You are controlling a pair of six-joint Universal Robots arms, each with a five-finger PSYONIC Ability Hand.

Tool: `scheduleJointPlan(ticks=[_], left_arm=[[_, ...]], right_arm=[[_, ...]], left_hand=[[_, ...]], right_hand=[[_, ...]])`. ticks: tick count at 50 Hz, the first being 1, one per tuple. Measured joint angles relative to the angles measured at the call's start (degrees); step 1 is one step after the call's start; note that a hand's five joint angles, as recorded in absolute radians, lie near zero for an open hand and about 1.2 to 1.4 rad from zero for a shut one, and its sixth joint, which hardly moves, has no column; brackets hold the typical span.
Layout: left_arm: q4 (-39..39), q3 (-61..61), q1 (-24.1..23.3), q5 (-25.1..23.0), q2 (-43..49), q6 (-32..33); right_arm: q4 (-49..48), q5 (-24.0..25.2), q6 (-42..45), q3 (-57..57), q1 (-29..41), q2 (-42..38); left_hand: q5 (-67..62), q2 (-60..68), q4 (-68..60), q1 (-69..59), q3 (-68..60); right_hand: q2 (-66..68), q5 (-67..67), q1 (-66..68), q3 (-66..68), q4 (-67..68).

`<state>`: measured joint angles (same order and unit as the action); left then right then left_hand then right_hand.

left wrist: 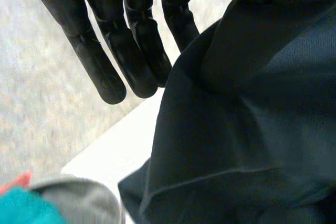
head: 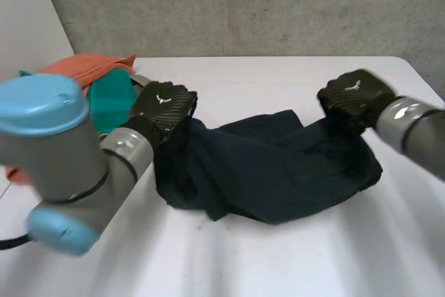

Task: Fold the laundry.

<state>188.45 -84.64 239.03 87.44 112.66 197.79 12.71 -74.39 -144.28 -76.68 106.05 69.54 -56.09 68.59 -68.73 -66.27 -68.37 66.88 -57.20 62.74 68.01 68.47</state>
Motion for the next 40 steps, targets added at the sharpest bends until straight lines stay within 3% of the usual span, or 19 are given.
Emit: scheduleJointPlan(ticks=[3, 4, 6, 8, 11, 18, 23, 24, 29, 35, 40], left_arm=[[0.06, 4.12, 1.47, 0.18, 5.22, 1.17], [0.07, 6.95, 2.19, 0.33, 8.11, 2.01], [0.08, 9.51, 2.69, 0.54, 10.33, 2.80], [0.03, 11.07, 2.86, 0.82, 11.44, 3.34], [-0.44, 11.30, 2.68, 1.53, 10.41, 3.68], [-2.19, 1.03, 0.56, 3.27, -2.62, 2.99], [-2.68, -7.11, -2.14, 3.86, -9.57, 0.71], [-2.83, -9.34, -3.12, 4.24, -10.81, -0.59], [-3.08, -13.87, -5.32, 6.36, -11.97, -4.70], [-3.00, -15.77, -6.19, 8.08, -10.64, -7.14], [-2.43, -14.58, -6.08, 8.20, -6.46, -7.39]], right_arm=[[-2.75, -1.40, -0.55, 2.36, 1.99, -5.13], [-5.22, -2.38, -1.19, 3.60, 3.35, -7.90], [-7.70, -3.27, -2.04, 4.38, 4.47, -9.66], [-9.88, -4.05, -3.16, 4.63, 5.31, -10.33], [-11.68, -4.52, -4.62, 4.19, 5.90, -9.51], [-8.13, -2.79, -3.16, 1.19, 3.05, -0.77], [0.62, 1.51, 5.02, -0.27, -1.79, 3.51], [3.95, 3.14, 8.56, -0.81, -3.11, 4.14], [11.47, 6.68, 17.71, -3.17, -5.21, 4.54], [11.38, 7.57, 21.08, -6.86, -5.32, 3.67], [5.78, 7.14, 20.89, -11.01, -5.06, 1.28]], left_hand=[[1.89, -4.93, 4.50, 2.81, 4.80], [24.11, -27.81, 27.10, 27.79, 27.23], [32.15, -34.72, 34.92, 35.24, 34.12], [38.78, -41.21, 41.29, 40.49, 40.70], [44.27, -45.99, 46.68, 43.04, 45.50], [45.91, -47.53, 48.17, 44.32, 47.38], [43.50, -45.86, 46.33, 43.42, 45.67], [38.13, -40.46, 41.03, 38.04, 40.66], [25.54, -27.65, 27.92, 24.44, 27.75], [23.87, -26.00, 26.15, 23.25, 25.85], [39.68, -41.57, 42.20, 39.92, 41.14]], right_hand=[[-19.64, 19.64, -16.63, -20.09, -20.18], [-35.53, 34.34, -31.86, -35.58, -34.53], [-49.04, 48.33, -44.87, -49.14, -49.32], [-54.10, 54.13, -49.37, -54.78, -54.94], [-54.54, 54.59, -49.47, -55.59, -55.99], [-48.43, 48.50, -44.42, -49.49, -50.00], [-43.14, 42.26, -38.13, -43.44, -44.08], [-39.02, 38.48, -34.20, -39.75, -40.15], [-33.52, 33.63, -29.31, -34.46, -35.02], [-34.87, 35.96, -30.27, -35.95, -36.45], [-40.76, 42.59, -35.91, -41.58, -42.46]])
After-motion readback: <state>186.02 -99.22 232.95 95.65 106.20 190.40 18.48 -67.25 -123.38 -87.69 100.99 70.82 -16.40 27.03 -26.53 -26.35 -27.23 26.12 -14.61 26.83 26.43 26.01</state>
